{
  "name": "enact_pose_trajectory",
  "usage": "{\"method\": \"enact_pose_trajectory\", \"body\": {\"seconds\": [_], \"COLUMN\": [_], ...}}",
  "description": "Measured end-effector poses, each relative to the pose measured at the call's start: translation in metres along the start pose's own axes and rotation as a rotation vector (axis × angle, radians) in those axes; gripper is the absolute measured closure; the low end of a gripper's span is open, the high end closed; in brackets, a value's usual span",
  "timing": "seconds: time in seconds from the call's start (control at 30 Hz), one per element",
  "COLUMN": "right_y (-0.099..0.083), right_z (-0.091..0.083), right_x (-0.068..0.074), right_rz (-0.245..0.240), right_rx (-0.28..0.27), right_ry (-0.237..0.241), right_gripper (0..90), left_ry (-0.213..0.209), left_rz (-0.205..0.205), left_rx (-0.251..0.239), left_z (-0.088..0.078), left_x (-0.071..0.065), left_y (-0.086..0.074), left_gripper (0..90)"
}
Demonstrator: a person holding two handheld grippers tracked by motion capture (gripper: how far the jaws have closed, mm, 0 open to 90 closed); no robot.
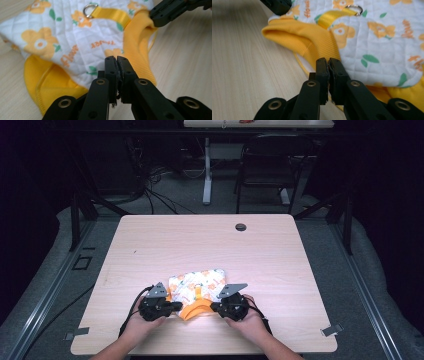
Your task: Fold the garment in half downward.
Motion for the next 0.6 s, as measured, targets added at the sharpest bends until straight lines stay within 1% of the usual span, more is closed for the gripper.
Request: {"method": "enact_pose_trajectory", "body": {"seconds": [0.07, 0.13, 0.2, 0.27, 0.3, 0.33, 0.53, 0.57, 0.6], "right_y": [-0.004, -0.005, -0.005, -0.004, -0.004, -0.003, 0.003, 0.004, 0.005], "right_z": [0.003, 0.003, 0.003, 0.003, 0.004, 0.004, 0.007, 0.007, 0.008], "right_x": [0.000, 0.000, -0.001, -0.002, -0.003, -0.003, -0.012, -0.015, -0.017], "right_rz": [0.004, 0.008, 0.008, 0.006, 0.008, 0.011, 0.022, 0.022, 0.030], "right_rx": [0.012, 0.010, 0.008, 0.017, 0.013, 0.009, 0.009, 0.011, -0.001], "right_ry": [-0.007, -0.005, -0.008, -0.010, -0.011, -0.012, -0.032, -0.036, -0.034], "right_gripper": [86.0, 86.0, 86.3, 86.5, 86.6, 86.6, 86.4, 86.4, 86.4], "left_ry": [0.003, 0.004, 0.014, 0.026, 0.033, 0.034, 0.063, 0.070, 0.076], "left_rz": [-0.017, -0.015, -0.012, -0.007, -0.015, -0.019, -0.050, -0.044, -0.048], "left_rx": [-0.001, -0.002, -0.001, 0.003, -0.003, 0.001, -0.008, -0.009, -0.008], "left_z": [0.001, 0.002, 0.003, 0.005, 0.006, 0.007, 0.015, 0.017, 0.018], "left_x": [0.002, 0.003, 0.004, 0.005, 0.006, 0.008, 0.019, 0.021, 0.022], "left_y": [-0.004, -0.005, -0.003, -0.001, -0.001, 0.000, 0.007, 0.008, 0.009], "left_gripper": [87.5, 87.6, 87.5, 87.6, 87.6, 87.6, 87.6, 87.6, 87.6]}}
Point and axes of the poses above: each handheld gripper's, and its own axes: z roughly forward along the jaws, y roughly out of its top, x roughly to its left, the point moved 3 cm from there along z, roughly forward along the jaws, and after that the axes turned 14 degrees about y, right-handed, at the moved point
